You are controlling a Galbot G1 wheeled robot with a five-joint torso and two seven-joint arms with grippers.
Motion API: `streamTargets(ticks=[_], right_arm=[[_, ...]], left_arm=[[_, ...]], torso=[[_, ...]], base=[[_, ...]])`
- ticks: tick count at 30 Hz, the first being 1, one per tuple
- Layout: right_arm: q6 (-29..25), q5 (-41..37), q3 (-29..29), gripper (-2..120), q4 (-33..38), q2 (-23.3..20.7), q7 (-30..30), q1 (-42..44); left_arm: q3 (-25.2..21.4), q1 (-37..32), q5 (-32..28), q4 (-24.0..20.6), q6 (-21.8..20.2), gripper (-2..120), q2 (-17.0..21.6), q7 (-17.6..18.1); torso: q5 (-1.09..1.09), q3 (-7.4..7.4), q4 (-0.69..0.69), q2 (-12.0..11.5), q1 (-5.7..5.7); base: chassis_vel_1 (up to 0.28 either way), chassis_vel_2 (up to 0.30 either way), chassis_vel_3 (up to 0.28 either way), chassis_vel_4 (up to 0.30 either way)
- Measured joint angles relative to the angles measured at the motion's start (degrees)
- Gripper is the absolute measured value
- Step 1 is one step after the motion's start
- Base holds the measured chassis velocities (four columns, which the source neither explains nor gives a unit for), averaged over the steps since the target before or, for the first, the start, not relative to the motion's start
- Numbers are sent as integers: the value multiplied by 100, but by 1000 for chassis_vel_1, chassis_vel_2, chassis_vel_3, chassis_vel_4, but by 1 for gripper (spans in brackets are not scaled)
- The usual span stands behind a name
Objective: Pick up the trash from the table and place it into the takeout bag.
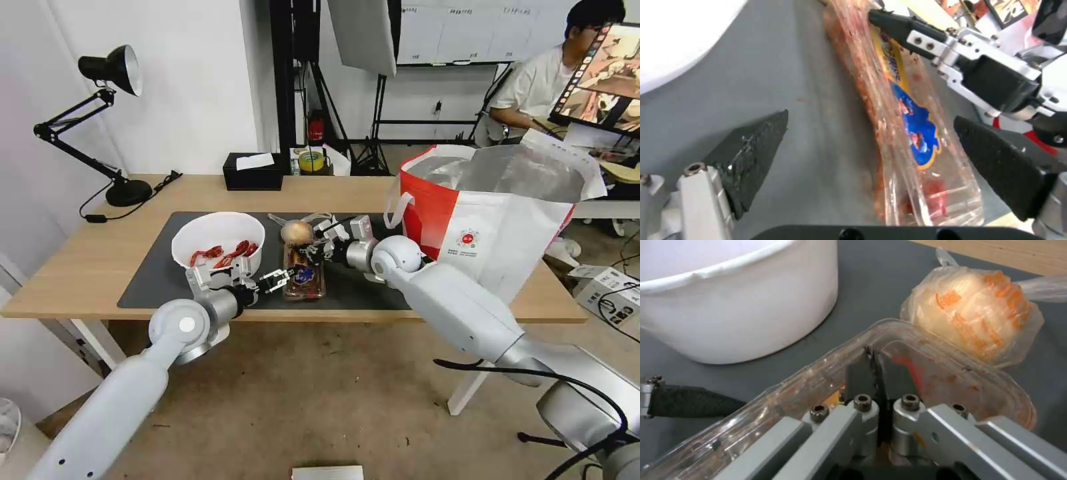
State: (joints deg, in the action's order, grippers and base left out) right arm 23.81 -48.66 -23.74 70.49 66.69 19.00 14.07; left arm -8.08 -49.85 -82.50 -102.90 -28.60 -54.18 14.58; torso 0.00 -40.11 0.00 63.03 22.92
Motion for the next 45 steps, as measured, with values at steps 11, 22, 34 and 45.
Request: streamTargets(ticks=[11, 22, 34, 45], right_arm=[[0, -2, 6, 0, 33, -4, -7, 12], [0, -2, 7, 0, 35, 4, -8, 17], [-11, 0, 28, 0, 31, 3, -3, 37], [-22, -1, 38, 0, 32, -2, 3, 37]], left_arm=[[21, 38, 104, -5, -199, 100, 32, 137], [36, 15, 191, -11, -301, 100, 68, 127], [16, 13, 171, -54, -331, 100, 118, 100], [-44, -7, 83, -203, -380, 100, 143, 151]], torso=[[0, 1, -3, 0, -1], [1, 1, -2, 1, -1], [-1, -1, 1, -2, 0], [-1, -2, 1, -2, 1]], base=[[0, 0, 0, 0], [0, 0, 0, 0], [0, 0, 0, 0], [0, 0, 0, 0]])
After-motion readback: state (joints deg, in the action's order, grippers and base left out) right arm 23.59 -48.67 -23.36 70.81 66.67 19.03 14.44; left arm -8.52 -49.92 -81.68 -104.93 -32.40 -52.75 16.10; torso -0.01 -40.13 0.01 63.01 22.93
